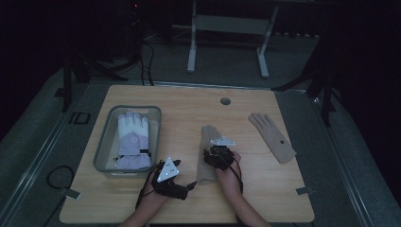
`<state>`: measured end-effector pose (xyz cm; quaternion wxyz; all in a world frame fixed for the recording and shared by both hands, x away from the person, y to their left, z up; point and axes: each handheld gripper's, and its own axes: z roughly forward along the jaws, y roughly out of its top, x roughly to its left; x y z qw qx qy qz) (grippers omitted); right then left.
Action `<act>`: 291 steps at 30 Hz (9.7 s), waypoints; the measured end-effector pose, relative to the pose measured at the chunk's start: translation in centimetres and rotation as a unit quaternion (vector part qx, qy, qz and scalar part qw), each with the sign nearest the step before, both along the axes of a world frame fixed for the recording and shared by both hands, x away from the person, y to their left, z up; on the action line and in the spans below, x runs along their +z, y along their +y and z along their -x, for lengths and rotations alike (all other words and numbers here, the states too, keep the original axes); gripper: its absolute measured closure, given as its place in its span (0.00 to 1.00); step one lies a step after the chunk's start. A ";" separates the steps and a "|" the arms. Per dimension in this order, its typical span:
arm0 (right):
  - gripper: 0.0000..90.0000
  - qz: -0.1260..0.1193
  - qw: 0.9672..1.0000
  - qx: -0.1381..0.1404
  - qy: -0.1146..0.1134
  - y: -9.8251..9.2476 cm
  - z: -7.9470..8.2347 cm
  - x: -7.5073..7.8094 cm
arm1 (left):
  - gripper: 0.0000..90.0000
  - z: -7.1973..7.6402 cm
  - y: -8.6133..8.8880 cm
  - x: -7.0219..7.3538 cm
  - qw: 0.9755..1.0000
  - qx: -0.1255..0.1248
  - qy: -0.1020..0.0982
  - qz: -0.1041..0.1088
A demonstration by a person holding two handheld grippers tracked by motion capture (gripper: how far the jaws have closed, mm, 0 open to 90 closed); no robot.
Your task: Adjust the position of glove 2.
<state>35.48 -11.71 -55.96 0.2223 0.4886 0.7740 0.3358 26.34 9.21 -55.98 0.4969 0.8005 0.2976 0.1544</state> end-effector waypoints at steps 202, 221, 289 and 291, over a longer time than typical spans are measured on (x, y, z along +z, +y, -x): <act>0.94 -0.040 0.995 -0.073 -0.057 -13.2 1.1 8.4 | 0.03 0.4 0.6 -0.3 1.000 -0.018 -0.002 0.010; 0.93 -0.097 0.991 -0.073 -0.051 -3.7 1.0 8.0 | 0.03 0.6 0.5 -0.1 1.000 -0.018 -0.005 0.009; 0.15 -0.051 0.985 0.160 0.038 -4.6 0.4 4.6 | 0.03 1.1 -0.7 0.3 0.999 -0.039 -0.023 0.004; 0.17 -0.047 0.980 0.189 0.038 -5.4 0.4 4.9 | 0.03 1.2 -0.8 0.4 0.999 -0.044 -0.024 0.015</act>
